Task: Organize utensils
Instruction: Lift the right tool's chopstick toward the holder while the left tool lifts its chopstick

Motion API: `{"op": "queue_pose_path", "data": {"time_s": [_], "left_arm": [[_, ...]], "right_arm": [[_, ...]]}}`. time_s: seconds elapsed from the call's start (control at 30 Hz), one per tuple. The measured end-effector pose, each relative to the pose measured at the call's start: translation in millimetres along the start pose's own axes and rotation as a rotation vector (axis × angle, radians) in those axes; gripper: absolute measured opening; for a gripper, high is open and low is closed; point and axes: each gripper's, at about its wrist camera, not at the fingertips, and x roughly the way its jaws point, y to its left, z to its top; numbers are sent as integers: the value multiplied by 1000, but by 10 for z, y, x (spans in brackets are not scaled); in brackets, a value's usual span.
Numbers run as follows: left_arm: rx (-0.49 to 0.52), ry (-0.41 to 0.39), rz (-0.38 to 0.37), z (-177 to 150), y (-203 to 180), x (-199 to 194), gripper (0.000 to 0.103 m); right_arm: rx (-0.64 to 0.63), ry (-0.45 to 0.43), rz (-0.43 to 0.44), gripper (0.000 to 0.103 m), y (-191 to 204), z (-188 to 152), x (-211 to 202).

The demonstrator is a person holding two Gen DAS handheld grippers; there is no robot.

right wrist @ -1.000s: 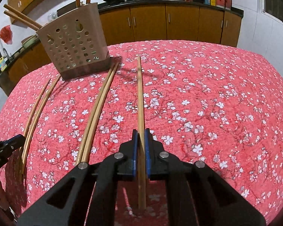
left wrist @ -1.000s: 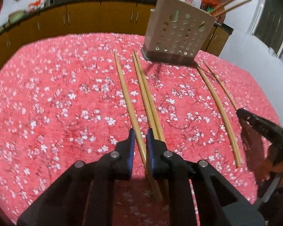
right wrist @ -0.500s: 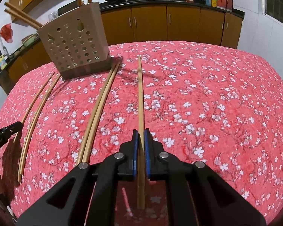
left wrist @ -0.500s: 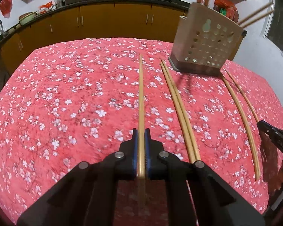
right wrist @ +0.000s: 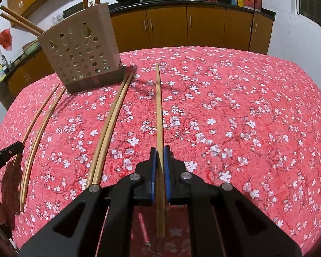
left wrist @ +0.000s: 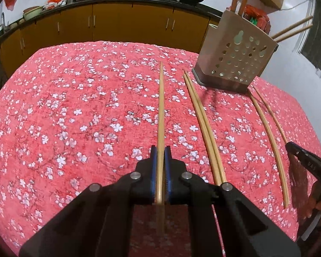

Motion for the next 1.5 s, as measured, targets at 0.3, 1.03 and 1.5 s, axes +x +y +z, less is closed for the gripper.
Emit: {"op": "queue_pose_path", "data": {"time_s": [0.3,1.03,1.5], "left_arm": [[-5,-1,-3,-12,-2,1,10],[50,4,40,-29,-104,-140,8],[65,-209,1,371,-187,-897,8]], "right_arm": [[0,0,0,8,4,-2,-7],[8,-39,17,8,-17,-53,-248],[19,-254,34,8,-62,294,-922]]}}
